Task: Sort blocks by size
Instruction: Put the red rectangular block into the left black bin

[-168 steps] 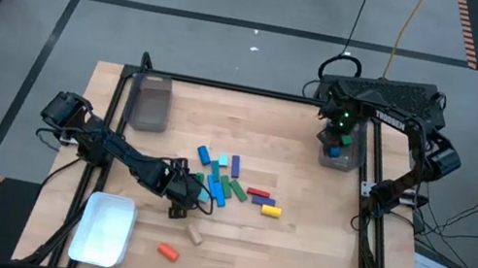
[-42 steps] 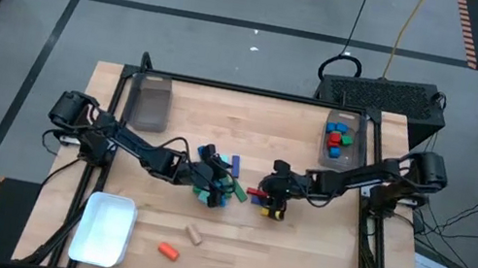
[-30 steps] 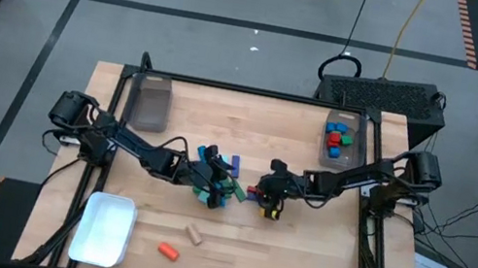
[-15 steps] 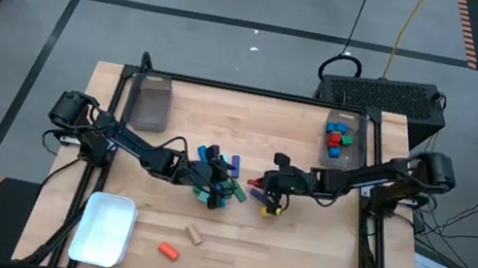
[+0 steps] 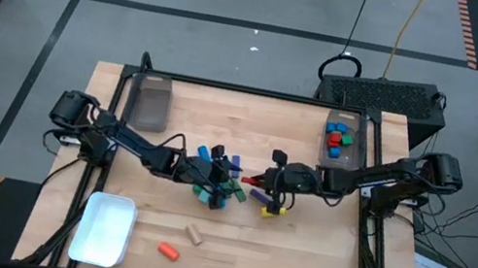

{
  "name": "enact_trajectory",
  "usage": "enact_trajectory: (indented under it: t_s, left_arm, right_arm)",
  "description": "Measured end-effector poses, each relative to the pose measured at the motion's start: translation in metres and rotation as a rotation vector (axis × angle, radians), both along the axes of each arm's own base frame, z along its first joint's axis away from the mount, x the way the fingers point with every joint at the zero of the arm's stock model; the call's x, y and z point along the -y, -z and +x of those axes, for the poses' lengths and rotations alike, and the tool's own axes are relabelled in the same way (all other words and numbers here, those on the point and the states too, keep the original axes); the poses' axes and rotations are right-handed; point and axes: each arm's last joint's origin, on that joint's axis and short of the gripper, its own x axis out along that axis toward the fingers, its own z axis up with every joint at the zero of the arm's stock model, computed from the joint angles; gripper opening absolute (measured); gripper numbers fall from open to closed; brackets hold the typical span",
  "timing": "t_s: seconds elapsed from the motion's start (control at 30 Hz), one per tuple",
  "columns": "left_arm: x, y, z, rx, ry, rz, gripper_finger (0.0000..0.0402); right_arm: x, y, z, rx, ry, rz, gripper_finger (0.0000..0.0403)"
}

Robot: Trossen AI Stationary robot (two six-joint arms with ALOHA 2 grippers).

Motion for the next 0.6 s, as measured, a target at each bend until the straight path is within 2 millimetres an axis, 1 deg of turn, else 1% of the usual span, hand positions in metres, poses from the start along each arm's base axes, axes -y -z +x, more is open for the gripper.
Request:
enact_trajectory:
  t_s: [0.13,0.23,0.3,0.4,0.6]
  left_arm:
    - [-0.003,0.009,0.003,-0.024,-0.006,0.001,0.0282]
    - [-0.006,0.017,0.006,-0.032,-0.014,0.002,0.0268]
    - [-0.007,0.019,0.008,-0.018,-0.014,0.005,0.0249]
    - [-0.008,0.017,0.010,0.016,0.006,0.005,0.0212]
    - [-0.007,0.016,0.011,0.025,0.052,-0.006,0.0143]
  right_arm:
    - [-0.003,-0.002,0.001,0.018,-0.014,-0.007,0.0037]
    - [-0.006,-0.003,0.001,0.032,-0.026,-0.008,0.0037]
    - [-0.007,-0.003,0.001,0.034,-0.031,-0.008,0.0037]
    - [-0.007,-0.003,0.001,0.034,-0.031,-0.008,0.0037]
    - [-0.007,-0.003,0.001,0.034,-0.031,-0.008,0.0038]
